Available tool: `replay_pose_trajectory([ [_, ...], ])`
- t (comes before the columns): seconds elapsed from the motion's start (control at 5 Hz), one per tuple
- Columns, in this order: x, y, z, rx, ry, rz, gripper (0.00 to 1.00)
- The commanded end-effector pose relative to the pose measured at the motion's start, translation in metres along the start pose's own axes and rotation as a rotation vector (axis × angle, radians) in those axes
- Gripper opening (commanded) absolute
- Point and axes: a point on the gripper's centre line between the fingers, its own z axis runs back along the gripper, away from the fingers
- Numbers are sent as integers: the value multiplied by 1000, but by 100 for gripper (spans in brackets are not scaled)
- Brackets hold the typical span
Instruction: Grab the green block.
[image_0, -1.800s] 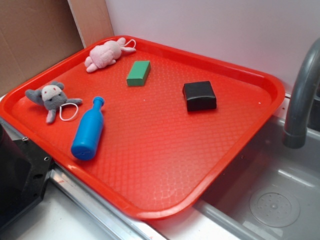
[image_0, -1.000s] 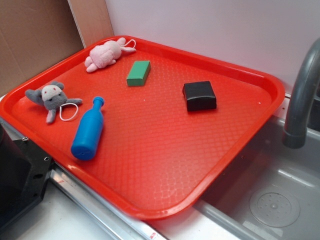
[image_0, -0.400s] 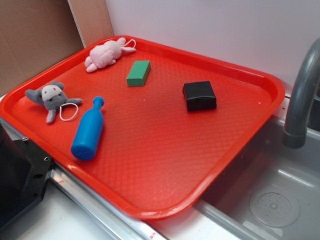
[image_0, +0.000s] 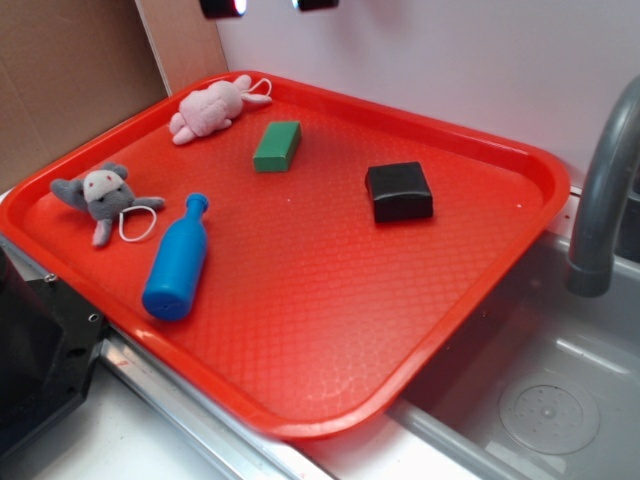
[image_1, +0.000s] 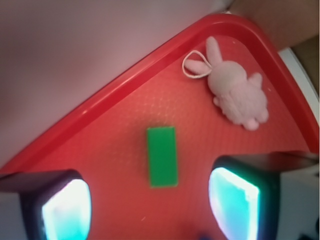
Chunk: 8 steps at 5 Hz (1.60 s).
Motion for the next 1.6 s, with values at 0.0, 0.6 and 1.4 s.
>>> replay_pose_trajectory([
  [0.0, 12, 8, -27, -82, 24, -193, 100],
  [0.6, 7, 3, -29, -46, 26, -183, 100],
  [1.4, -20, -16, -63, -57, 121, -201, 100],
])
